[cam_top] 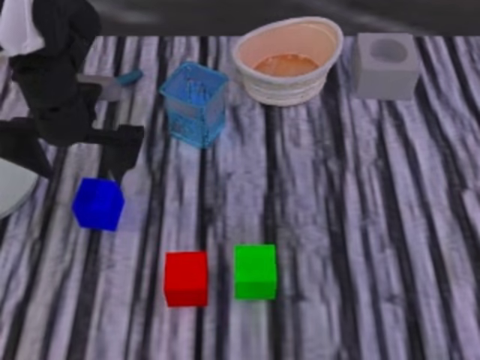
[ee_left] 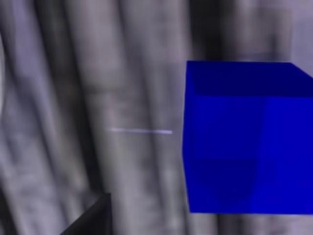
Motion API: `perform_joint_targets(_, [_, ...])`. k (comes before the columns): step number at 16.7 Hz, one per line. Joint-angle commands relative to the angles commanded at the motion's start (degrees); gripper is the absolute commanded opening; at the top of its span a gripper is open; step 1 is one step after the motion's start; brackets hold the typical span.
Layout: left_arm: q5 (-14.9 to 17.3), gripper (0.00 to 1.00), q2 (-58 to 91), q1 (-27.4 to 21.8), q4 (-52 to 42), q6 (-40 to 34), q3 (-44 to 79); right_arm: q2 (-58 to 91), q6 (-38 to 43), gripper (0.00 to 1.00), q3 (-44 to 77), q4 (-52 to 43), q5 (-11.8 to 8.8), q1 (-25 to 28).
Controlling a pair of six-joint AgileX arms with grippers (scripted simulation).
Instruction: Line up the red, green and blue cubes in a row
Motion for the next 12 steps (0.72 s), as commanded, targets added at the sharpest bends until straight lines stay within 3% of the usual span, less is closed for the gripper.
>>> perform_joint_targets(5, [-0.03,1.00,0.62,-0.16,0.84,-0.08,-0.37,0.00,0.00,1.00,0.00,0.00,0.00,0.00])
perform_joint_targets(12, [0.05,1.00,6.55,0.05,14.93,0.14,-8.23,0.00,0.00,1.00,0.00,0.00,0.00,0.00])
